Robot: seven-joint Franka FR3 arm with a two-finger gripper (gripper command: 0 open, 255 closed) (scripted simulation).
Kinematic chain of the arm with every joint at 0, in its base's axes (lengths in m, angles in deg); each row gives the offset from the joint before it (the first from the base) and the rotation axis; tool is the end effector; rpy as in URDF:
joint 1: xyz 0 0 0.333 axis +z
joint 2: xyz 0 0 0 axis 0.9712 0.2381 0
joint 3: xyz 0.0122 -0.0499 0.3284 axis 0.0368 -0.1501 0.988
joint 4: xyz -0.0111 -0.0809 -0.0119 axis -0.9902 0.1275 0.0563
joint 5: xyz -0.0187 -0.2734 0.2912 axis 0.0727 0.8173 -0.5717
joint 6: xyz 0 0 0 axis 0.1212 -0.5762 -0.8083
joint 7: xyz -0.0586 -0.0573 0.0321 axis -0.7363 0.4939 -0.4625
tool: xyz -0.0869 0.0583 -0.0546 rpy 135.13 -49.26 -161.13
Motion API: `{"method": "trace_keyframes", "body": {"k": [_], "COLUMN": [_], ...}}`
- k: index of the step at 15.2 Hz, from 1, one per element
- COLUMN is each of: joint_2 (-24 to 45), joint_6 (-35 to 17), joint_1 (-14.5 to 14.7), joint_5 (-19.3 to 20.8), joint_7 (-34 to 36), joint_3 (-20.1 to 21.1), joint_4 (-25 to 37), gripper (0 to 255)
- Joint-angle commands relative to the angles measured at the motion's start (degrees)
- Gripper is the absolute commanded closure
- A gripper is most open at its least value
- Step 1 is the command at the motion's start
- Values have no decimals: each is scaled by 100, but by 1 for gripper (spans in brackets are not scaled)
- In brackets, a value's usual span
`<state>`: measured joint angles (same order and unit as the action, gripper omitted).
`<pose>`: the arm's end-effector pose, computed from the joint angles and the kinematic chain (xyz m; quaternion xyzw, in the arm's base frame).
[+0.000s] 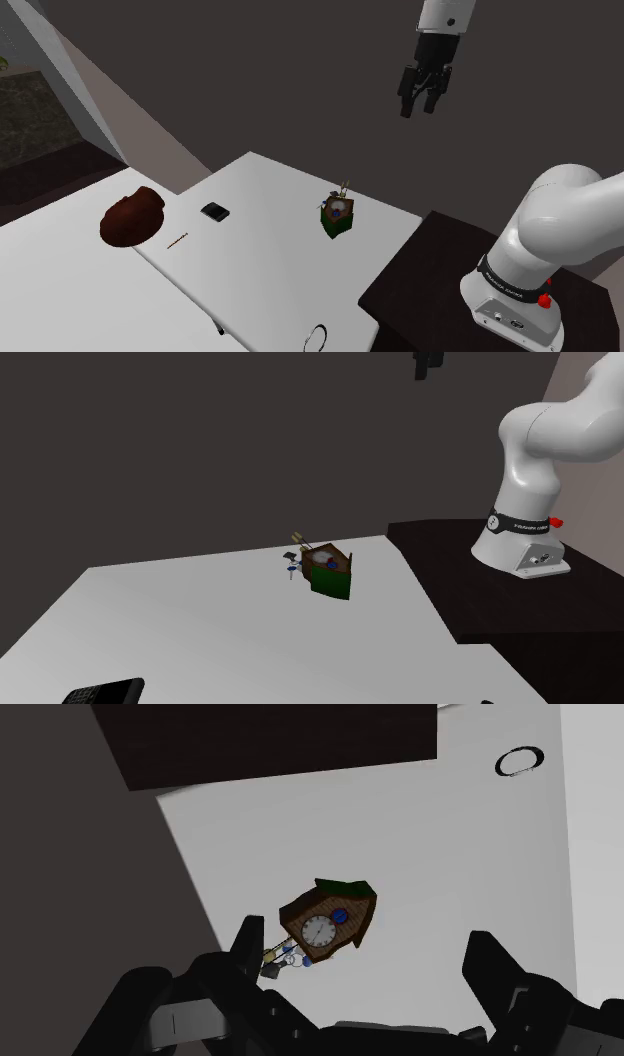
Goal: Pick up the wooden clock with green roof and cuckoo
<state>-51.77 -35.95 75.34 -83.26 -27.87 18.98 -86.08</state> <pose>0.3096 -0.0067 0.5955 -0.9939 0.0786 0.0198 0.0752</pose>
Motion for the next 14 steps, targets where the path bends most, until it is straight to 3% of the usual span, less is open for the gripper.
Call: {"method": "trace_keyframes", "body": {"k": [1,14], "joint_2": [0,1709], "joint_6": [0,-2601], "joint_1": [0,-420], "joint_5": [0,-272], "joint_7": [0,1975], "joint_3": [0,838], "joint_4": [0,-858], "gripper": [0,0]}}
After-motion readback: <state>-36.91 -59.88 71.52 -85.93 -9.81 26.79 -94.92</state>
